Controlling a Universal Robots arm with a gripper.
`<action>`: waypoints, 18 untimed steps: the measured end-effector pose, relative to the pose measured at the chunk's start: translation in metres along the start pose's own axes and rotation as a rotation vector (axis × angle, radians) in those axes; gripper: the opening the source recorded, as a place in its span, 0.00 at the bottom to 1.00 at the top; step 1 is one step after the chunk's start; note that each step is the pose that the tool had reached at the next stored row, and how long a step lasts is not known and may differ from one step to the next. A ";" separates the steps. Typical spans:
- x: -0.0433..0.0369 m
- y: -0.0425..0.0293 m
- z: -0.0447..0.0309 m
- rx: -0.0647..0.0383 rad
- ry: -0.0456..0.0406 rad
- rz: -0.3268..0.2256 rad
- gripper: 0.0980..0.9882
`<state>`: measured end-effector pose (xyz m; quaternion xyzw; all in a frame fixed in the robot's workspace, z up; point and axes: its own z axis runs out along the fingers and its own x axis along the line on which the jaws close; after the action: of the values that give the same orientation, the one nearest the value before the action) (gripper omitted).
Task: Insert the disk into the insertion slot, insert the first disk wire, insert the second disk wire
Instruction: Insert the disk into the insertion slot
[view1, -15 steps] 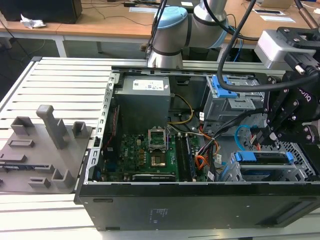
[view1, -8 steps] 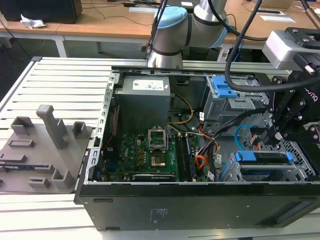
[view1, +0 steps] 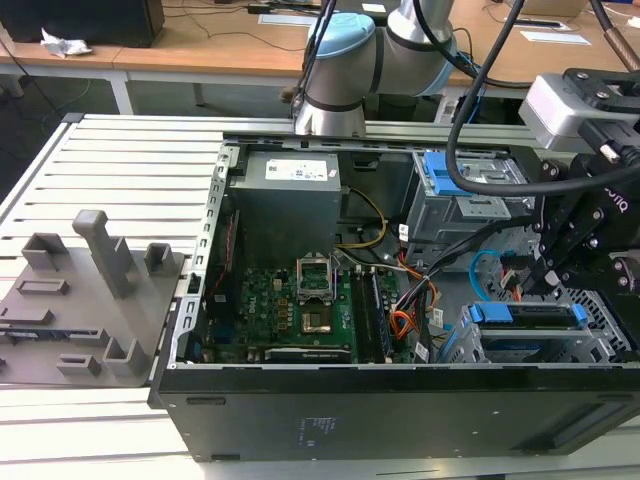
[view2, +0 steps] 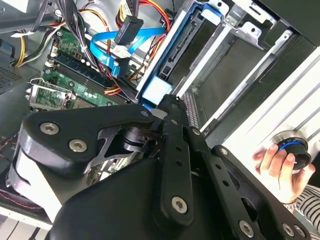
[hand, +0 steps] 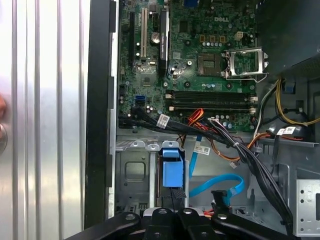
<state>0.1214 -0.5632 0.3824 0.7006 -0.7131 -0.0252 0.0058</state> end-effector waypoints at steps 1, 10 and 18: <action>0.0000 -0.0001 0.0006 0.000 0.0000 0.000 0.01; 0.0002 -0.0003 0.0071 0.000 0.0000 0.000 0.01; 0.0004 -0.0006 0.0132 0.000 0.0000 0.000 0.01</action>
<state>0.1214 -0.5632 0.3692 0.7006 -0.7131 -0.0253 0.0058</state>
